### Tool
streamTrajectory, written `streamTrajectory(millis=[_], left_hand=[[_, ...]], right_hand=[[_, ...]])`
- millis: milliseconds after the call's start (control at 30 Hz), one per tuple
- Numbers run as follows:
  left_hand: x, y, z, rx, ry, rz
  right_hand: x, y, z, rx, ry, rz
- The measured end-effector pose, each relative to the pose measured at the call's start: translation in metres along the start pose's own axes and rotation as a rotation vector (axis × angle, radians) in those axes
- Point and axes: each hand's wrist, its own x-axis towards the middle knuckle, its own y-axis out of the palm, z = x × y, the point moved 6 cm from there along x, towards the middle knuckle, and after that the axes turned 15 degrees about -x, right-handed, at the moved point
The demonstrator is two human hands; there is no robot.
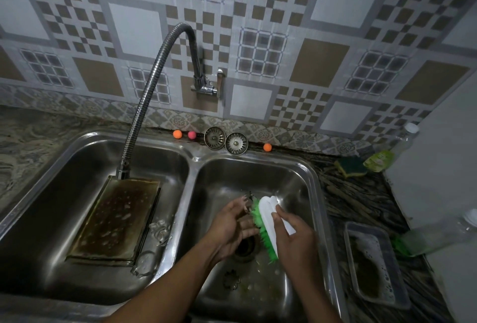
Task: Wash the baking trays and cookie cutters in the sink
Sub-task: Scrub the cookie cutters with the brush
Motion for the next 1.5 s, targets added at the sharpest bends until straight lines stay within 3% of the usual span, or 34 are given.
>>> streamTrajectory(millis=[233,400,533,700,900,1267,1333,1500], left_hand=[[-0.002,0.001,-0.005,0.066,0.03,-0.026],[-0.003,0.001,-0.001,0.047,0.012,-0.032],[-0.009,0.015,0.005,0.124,-0.107,0.042],[-0.01,0.012,0.008,-0.036,-0.247,-0.007],[-0.01,0.013,0.006,0.018,-0.204,-0.116],[-0.002,0.003,0.003,-0.251,-0.07,-0.295],[-0.001,0.001,-0.003,-0.296,-0.013,-0.263],[-0.009,0.003,-0.002,-0.1,-0.037,-0.09]], right_hand=[[-0.002,0.006,0.007,0.027,-0.024,0.027],[-0.005,0.001,-0.004,0.081,0.035,-0.073],[-0.001,0.005,0.006,0.068,-0.041,-0.023],[-0.004,0.003,0.011,0.022,-0.112,-0.066],[-0.009,-0.004,0.02,0.042,-0.183,-0.107],[-0.017,0.015,0.02,-0.108,-0.285,-0.05],[-0.018,0.013,0.011,-0.101,-0.242,-0.043],[-0.013,0.011,0.011,-0.044,-0.2,-0.049]])
